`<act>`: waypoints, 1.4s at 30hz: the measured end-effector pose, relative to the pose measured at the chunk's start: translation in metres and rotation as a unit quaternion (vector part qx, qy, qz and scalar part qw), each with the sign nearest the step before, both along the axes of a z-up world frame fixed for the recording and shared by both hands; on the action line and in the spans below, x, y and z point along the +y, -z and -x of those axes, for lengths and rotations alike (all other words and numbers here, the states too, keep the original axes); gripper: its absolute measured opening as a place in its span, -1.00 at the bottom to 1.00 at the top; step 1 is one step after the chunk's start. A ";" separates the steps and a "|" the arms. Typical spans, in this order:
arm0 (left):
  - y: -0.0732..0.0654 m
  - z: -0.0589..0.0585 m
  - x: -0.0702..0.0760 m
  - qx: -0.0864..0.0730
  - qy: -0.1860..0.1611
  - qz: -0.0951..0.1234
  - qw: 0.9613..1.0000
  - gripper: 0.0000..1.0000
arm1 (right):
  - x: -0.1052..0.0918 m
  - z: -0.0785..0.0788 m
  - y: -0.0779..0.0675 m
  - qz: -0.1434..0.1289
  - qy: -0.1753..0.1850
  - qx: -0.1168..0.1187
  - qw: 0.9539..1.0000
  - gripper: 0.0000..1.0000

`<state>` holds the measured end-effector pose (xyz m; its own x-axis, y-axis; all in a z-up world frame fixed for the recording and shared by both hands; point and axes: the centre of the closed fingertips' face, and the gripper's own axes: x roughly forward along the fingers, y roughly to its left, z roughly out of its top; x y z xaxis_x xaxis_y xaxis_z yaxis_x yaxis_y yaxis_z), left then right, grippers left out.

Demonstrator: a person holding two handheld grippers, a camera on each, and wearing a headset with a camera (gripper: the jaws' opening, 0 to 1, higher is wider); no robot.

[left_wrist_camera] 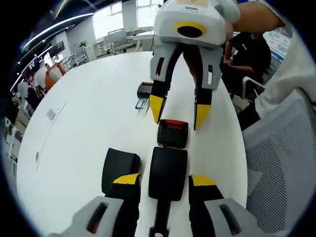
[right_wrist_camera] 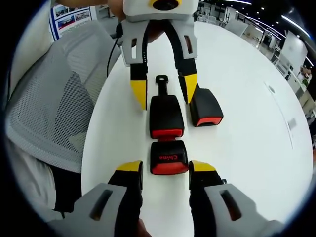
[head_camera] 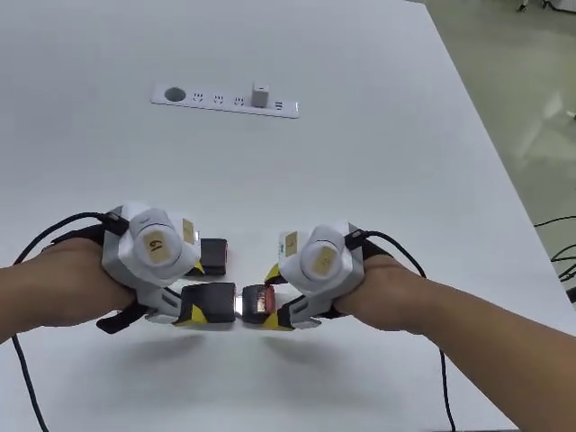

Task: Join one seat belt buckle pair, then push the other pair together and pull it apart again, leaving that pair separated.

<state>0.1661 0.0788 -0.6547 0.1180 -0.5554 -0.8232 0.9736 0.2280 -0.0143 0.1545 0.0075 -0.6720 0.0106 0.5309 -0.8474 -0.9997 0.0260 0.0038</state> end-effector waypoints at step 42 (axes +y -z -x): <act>0.029 -0.067 0.028 -0.011 0.016 -0.037 0.999 -0.19 | -0.088 -0.076 0.010 0.058 0.038 -0.016 0.997 -0.32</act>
